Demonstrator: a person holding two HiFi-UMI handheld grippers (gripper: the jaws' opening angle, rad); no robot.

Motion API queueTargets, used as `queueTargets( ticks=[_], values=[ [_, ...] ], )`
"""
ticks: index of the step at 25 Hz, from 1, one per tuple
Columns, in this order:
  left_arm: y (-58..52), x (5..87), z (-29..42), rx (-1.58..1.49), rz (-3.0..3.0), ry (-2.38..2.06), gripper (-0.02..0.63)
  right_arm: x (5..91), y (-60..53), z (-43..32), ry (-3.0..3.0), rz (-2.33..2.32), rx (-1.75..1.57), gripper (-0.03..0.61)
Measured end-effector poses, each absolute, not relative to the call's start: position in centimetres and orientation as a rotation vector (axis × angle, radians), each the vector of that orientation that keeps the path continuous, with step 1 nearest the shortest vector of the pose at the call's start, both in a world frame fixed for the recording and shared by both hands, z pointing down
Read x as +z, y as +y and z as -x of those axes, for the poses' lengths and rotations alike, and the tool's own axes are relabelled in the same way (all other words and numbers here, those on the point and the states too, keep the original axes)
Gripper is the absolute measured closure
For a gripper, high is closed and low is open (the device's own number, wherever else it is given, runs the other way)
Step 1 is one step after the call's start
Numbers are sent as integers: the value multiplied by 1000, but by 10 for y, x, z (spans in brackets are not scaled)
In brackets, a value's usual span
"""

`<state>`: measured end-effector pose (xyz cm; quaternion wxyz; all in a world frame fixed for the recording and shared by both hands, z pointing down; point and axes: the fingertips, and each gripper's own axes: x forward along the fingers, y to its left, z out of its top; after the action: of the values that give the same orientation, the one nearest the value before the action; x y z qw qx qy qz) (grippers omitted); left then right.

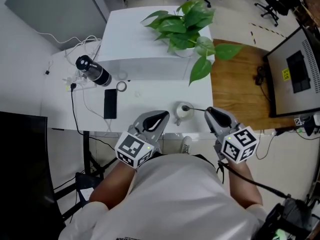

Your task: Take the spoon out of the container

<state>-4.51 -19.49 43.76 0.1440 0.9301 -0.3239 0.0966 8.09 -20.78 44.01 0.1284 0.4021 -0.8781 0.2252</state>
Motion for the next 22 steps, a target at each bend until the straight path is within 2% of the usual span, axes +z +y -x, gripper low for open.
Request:
queueTargets(
  ticks=[8,22],
  values=[
    [-185,423,37,262,-2711,-930,610,411,-194,-78,-2636,-1174,621,522],
    [-176,424,42,273,-2725,-905,611,409,-190,-77,-2626,-1231,619,522]
  ],
)
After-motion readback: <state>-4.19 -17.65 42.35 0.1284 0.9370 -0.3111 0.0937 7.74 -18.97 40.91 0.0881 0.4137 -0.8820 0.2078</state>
